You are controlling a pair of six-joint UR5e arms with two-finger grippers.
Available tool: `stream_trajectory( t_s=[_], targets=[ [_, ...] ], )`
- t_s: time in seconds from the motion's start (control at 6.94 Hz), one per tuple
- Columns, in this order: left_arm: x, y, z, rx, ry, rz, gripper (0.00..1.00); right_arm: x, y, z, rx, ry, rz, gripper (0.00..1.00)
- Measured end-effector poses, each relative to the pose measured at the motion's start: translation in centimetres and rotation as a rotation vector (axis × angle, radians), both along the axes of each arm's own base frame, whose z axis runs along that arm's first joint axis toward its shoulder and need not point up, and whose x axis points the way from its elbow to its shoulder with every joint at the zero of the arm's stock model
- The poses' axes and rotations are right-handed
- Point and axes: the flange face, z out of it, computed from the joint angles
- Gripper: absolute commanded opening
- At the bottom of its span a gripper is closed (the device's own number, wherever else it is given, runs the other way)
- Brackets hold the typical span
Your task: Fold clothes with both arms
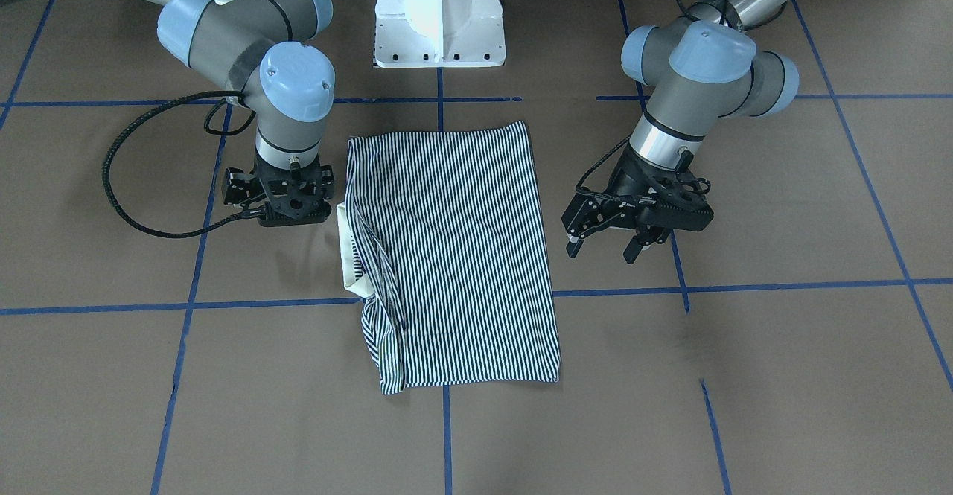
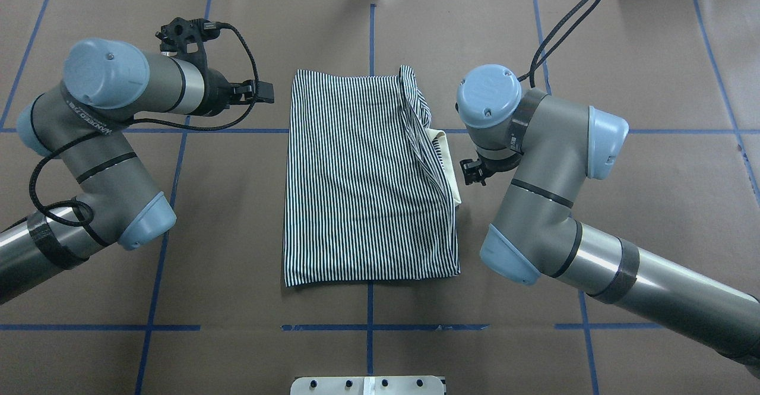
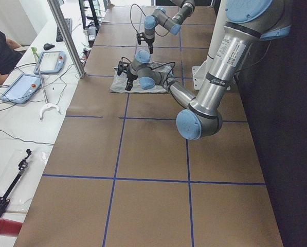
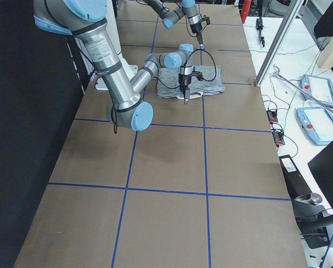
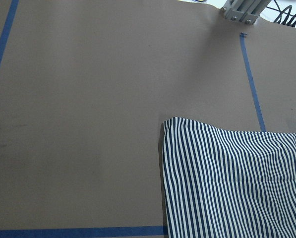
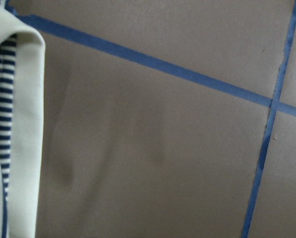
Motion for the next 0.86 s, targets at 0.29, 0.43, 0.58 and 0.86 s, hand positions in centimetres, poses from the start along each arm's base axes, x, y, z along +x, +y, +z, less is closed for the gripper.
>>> stream_trajectory(
  t_s=[0.29, 0.43, 0.58, 0.86],
  targets=[
    [-0.1, 0.1, -0.3, 0.006, 0.003, 0.002, 1.00, -4.0, -5.2, -4.7, 0.024, -0.052, 0.027, 1.00],
    [-0.1, 0.1, -0.3, 0.006, 0.003, 0.003, 1.00, -6.9, -8.1, -5.9, 0.037, -0.071, 0.037, 1.00],
    [-0.1, 0.1, -0.3, 0.006, 0.002, 0.004, 1.00, -9.2, -10.2, -6.3, 0.043, -0.076, 0.042, 1.00],
    [-0.2, 0.1, -0.2, 0.005, 0.001, 0.004, 1.00, -11.1, -11.3, -6.7, 0.042, -0.072, 0.040, 1.00]
  ],
)
